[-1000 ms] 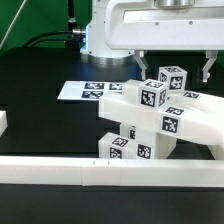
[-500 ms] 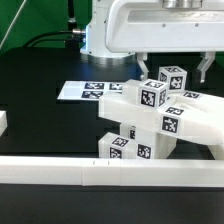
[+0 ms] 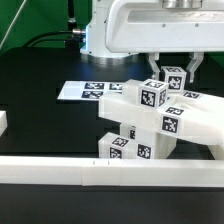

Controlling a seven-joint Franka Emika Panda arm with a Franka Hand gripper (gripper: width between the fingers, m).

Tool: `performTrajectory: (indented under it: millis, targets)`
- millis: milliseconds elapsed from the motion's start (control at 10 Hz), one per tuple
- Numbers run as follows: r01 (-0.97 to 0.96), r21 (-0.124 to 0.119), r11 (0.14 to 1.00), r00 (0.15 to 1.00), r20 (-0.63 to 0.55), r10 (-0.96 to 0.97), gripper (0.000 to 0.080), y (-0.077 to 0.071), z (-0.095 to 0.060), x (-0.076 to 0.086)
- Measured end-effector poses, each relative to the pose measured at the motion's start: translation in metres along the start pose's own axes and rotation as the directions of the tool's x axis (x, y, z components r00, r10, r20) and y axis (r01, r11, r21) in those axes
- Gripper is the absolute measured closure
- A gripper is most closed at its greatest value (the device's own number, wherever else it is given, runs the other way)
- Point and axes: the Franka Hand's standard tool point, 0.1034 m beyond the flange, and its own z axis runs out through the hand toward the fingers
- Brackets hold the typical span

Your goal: Assemble chair

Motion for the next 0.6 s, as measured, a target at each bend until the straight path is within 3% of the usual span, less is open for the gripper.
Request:
performTrajectory:
  millis: [300, 600]
  targets:
    - [-0.279, 0.034, 0.960, 0.960, -0.007, 0.280, 0.0520, 0.0006, 0.0004, -0.0007]
    - [-0.536, 0.079, 0.841, 0.841, -0.032, 0.539, 0.0519, 0.0034, 0.0006, 0.0016]
